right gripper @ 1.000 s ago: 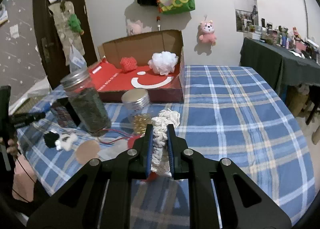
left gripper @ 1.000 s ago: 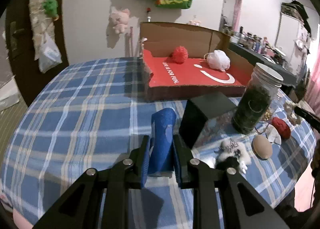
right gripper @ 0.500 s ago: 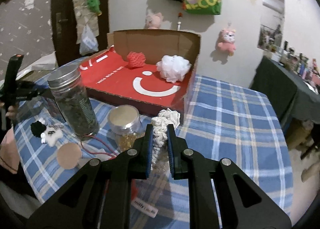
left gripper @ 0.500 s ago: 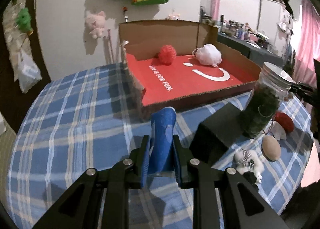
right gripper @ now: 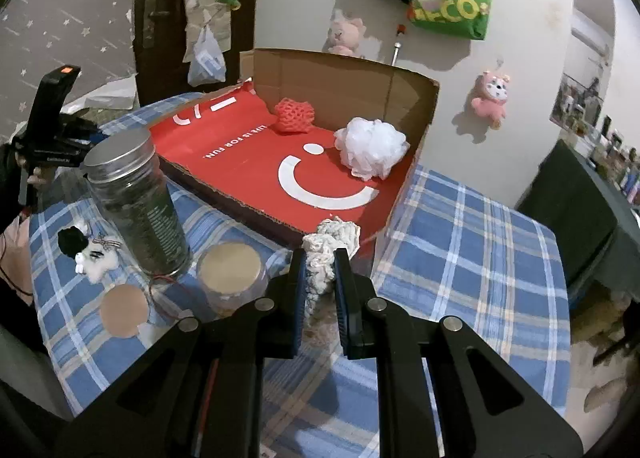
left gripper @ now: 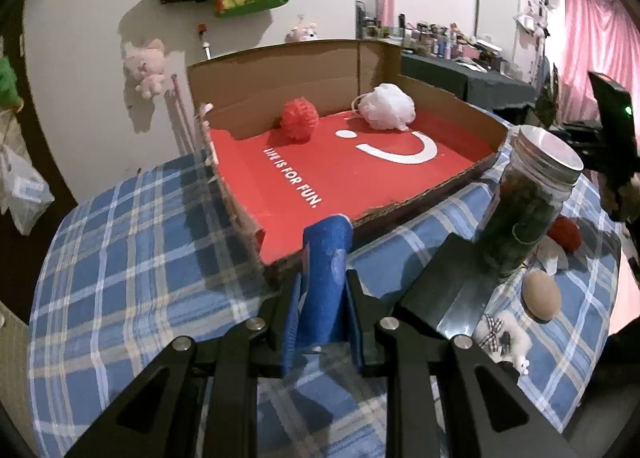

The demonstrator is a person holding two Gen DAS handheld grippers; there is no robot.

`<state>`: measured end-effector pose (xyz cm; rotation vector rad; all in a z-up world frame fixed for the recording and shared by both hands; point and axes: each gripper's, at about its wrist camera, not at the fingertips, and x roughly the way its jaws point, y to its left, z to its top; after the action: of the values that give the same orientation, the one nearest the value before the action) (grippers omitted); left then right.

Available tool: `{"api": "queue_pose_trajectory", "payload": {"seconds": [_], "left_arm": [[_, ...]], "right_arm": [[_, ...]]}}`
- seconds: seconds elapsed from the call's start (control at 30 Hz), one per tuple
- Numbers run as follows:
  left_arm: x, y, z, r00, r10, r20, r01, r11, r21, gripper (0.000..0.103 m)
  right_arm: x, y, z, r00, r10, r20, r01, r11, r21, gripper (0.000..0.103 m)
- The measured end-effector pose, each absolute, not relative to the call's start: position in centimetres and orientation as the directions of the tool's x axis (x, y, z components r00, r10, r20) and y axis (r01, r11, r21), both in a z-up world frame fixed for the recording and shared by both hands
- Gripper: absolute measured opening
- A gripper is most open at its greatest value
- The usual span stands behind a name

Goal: Organize soft objects
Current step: 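Lift and carry the blue tube and beige rope toy toward the box, then open the right tool dropping the rope toy while the left tool releases the blue tube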

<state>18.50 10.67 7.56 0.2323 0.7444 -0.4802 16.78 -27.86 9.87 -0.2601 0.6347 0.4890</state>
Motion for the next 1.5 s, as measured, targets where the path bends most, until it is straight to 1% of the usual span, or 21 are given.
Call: {"api": "queue_pose_trajectory", "payload": {"seconds": [0.13, 0.3, 0.53, 0.7, 0.93, 1.03, 1.2, 1.4, 1.5], "left_arm": [[19.2, 9.8, 8.0, 0.625, -0.355, -0.696, 0.528, 0.848, 0.042, 0.023], [20.0, 9.0, 8.6, 0.618, -0.370, -0.694, 0.545, 0.838, 0.039, 0.023], [22.1, 7.7, 9.1, 0.600, -0.388, -0.700, 0.557, 0.831, 0.017, 0.023], [23.9, 6.7, 9.6, 0.589, -0.398, -0.704, 0.553, 0.833, -0.008, 0.023], [26.8, 5.3, 8.9, 0.555, -0.340, -0.759, 0.505, 0.863, -0.018, 0.023], [28.1, 5.0, 8.3, 0.537, -0.321, -0.780, 0.478, 0.878, -0.032, 0.024], [29.9, 4.9, 7.4, 0.528, -0.249, -0.812, 0.407, 0.913, -0.015, 0.024], [31.3, 5.0, 6.4, 0.533, -0.160, -0.831, 0.360, 0.931, 0.051, 0.024], [31.7, 4.9, 6.0, 0.528, -0.144, -0.837, 0.358, 0.932, 0.066, 0.025]], "right_arm": [[18.1, -27.6, 10.0, 0.686, 0.365, -0.629, -0.532, 0.842, -0.091, 0.012], [19.3, -27.4, 10.6, 0.661, 0.413, -0.627, -0.565, 0.824, -0.054, 0.013], [21.4, -26.9, 11.7, 0.624, 0.479, -0.617, -0.591, 0.806, 0.028, 0.013], [23.8, -26.2, 11.6, 0.596, 0.489, -0.637, -0.582, 0.809, 0.077, 0.013], [27.3, -25.7, 11.0, 0.569, 0.454, -0.685, -0.518, 0.845, 0.129, 0.013], [28.4, -24.8, 10.6, 0.563, 0.415, -0.715, -0.502, 0.859, 0.103, 0.013], [30.2, -23.1, 9.8, 0.541, 0.340, -0.769, -0.472, 0.880, 0.057, 0.013], [32.1, -21.8, 8.6, 0.504, 0.267, -0.821, -0.438, 0.899, 0.023, 0.013], [32.9, -21.5, 8.0, 0.487, 0.243, -0.839, -0.422, 0.906, 0.017, 0.013]]}}
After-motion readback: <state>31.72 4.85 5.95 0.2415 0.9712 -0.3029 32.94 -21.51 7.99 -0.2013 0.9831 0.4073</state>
